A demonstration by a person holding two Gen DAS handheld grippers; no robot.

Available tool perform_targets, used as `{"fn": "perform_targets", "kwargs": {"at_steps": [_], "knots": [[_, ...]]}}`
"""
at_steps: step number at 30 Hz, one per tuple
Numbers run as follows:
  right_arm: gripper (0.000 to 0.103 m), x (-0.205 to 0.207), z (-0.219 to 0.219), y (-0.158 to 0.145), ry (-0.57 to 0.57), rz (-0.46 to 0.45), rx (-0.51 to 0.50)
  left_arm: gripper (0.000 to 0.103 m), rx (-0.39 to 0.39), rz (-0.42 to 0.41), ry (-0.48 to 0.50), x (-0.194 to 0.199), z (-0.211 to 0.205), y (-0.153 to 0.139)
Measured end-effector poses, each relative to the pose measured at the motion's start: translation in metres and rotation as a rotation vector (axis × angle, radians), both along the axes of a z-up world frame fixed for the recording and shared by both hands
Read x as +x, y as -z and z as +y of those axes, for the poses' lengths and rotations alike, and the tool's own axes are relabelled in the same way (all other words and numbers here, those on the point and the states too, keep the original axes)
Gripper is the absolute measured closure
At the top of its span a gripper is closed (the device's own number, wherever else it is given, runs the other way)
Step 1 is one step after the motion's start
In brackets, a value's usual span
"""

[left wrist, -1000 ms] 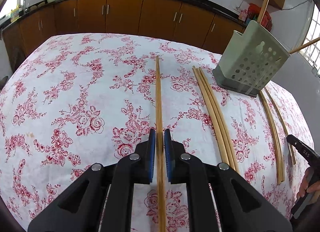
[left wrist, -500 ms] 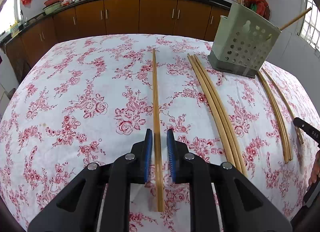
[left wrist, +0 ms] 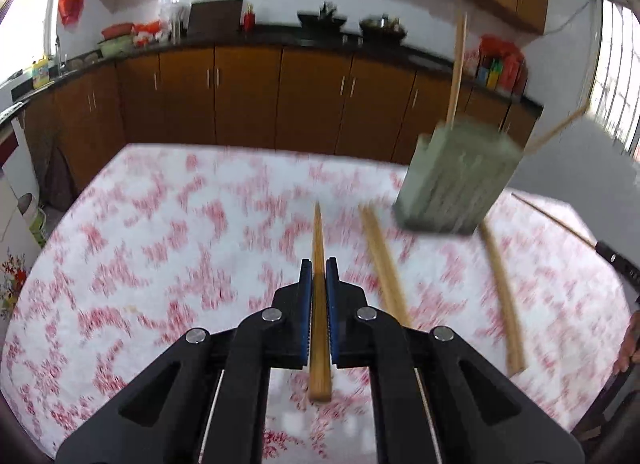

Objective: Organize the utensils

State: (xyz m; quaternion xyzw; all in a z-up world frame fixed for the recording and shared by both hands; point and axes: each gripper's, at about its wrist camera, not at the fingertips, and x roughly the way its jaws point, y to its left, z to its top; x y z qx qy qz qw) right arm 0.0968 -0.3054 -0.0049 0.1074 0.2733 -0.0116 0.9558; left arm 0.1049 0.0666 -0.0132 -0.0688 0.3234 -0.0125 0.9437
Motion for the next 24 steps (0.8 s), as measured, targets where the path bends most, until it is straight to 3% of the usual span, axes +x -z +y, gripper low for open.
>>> {"fn": "perform_targets", "kwargs": {"at_steps": [6, 16, 24], "knots": [[0.095, -0.003, -0.002, -0.026, -0.001, -0.068, -0.003, 0.096, -0.026, -0.105, -0.009, -0.003, 0.004, -0.039], [0.095, 0.000, -0.001, -0.021, -0.007, -0.043, -0.008, 0.096, -0.022, -0.110, -0.005, -0.001, 0.002, -0.038], [0.095, 0.009, 0.002, 0.008, -0.030, 0.049, 0.002, 0.096, -0.021, -0.109, -0.003, -0.001, 0.001, -0.038]]}}
